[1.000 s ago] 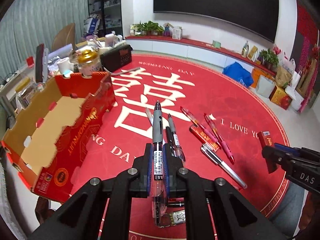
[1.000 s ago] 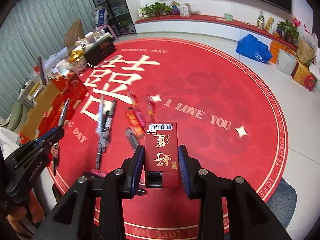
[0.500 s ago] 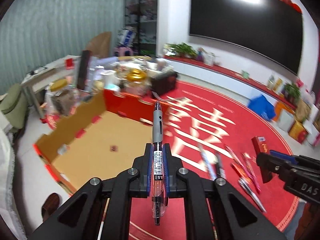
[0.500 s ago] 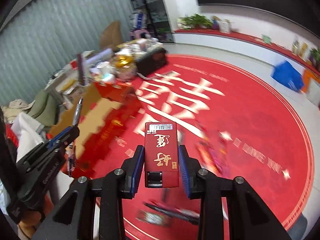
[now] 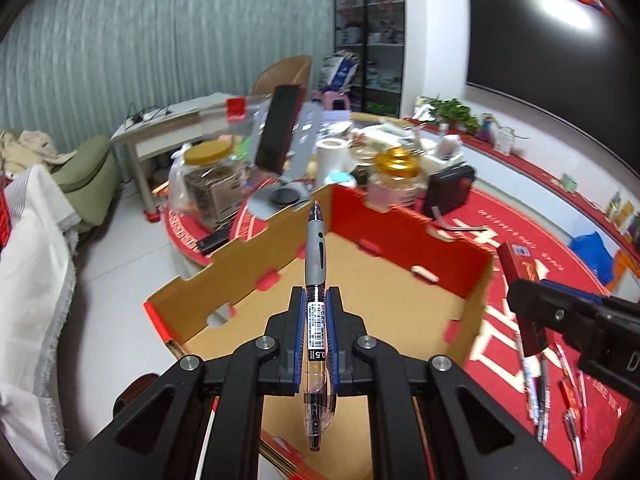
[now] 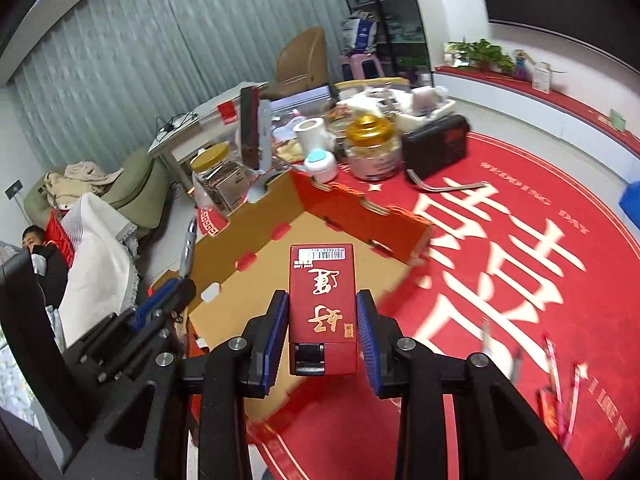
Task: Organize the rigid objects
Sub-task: 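Lift and carry the pen and red box over the cardboard box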
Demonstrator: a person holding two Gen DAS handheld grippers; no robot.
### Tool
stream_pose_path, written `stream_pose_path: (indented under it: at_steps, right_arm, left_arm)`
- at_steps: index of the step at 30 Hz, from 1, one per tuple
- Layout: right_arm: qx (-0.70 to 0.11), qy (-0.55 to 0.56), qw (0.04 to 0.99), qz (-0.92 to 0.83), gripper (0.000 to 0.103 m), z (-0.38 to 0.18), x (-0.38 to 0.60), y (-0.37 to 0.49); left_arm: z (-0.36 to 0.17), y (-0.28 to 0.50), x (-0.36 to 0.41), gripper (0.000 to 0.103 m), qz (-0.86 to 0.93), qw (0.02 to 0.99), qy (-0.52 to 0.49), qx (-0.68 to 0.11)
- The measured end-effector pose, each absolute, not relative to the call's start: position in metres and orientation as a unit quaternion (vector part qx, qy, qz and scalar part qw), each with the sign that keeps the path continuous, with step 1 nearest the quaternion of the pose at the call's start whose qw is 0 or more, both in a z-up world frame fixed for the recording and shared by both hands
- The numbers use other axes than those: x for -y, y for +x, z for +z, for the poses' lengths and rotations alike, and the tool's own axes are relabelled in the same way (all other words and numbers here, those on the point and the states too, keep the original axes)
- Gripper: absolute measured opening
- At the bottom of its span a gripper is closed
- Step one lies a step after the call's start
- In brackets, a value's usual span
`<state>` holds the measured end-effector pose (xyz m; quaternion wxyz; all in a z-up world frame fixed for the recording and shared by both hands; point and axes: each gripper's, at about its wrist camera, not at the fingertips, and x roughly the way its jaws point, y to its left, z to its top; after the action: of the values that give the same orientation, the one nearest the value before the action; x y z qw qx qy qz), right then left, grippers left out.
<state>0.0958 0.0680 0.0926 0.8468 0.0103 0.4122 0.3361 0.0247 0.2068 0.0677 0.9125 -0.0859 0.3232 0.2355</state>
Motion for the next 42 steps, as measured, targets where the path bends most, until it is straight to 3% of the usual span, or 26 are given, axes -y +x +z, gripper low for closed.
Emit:
stream_pose_path:
  at_steps: [23,42]
  right_arm:
    - [-0.442,-0.004,0.834,0.33,0.036,0.06,-0.111,0.125]
    - [-0.463,-0.01,0.828,0.317,0.035,0.037,-0.114,0.14]
  left_arm:
    - [0.022,0.052,-0.228,0.01,0.237,0.894,-0.11,-0.363]
    - [0.022,0.061,-0.223,0.01,0.226,0.895,-0.093,-0.374]
